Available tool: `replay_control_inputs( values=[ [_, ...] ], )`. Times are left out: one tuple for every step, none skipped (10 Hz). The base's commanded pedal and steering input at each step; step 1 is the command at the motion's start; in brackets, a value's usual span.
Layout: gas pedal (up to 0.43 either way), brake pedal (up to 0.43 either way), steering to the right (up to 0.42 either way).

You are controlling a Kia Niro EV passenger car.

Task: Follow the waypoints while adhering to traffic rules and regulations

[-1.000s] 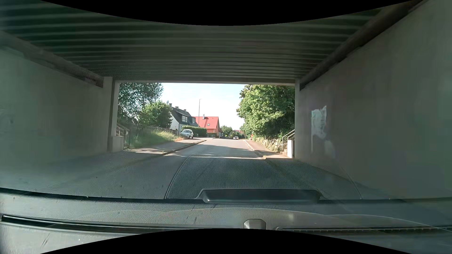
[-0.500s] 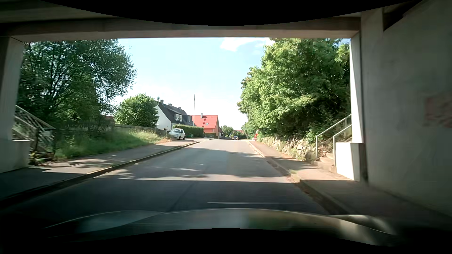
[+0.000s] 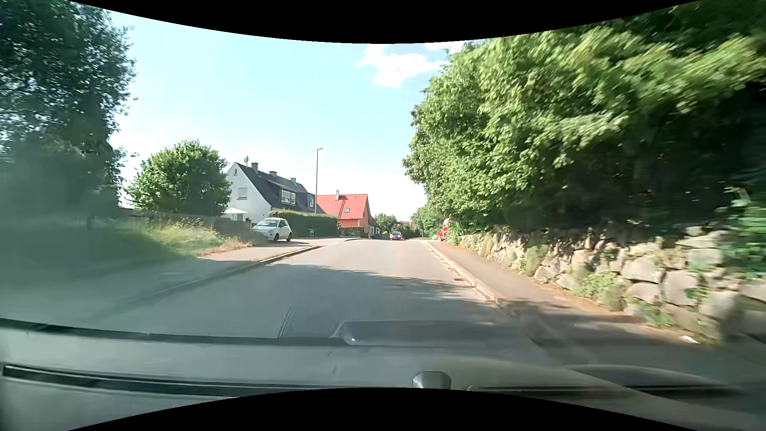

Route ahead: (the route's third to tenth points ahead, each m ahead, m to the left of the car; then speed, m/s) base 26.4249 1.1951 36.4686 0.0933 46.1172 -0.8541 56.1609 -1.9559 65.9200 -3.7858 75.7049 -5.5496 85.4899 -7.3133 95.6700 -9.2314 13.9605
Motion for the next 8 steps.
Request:
replay_control_inputs(
  values=[
    [0.079, 0.006, -0.005],
    [0.079, 0.006, -0.005],
    [0.079, 0.006, -0.004],
    [0.079, 0.006, -0.001],
    [0.079, 0.006, 0.000],
    [0.067, 0.006, 0.000],
    [0.047, 0.006, 0.000],
    [0.000, 0.006, 0.001]
  ],
)
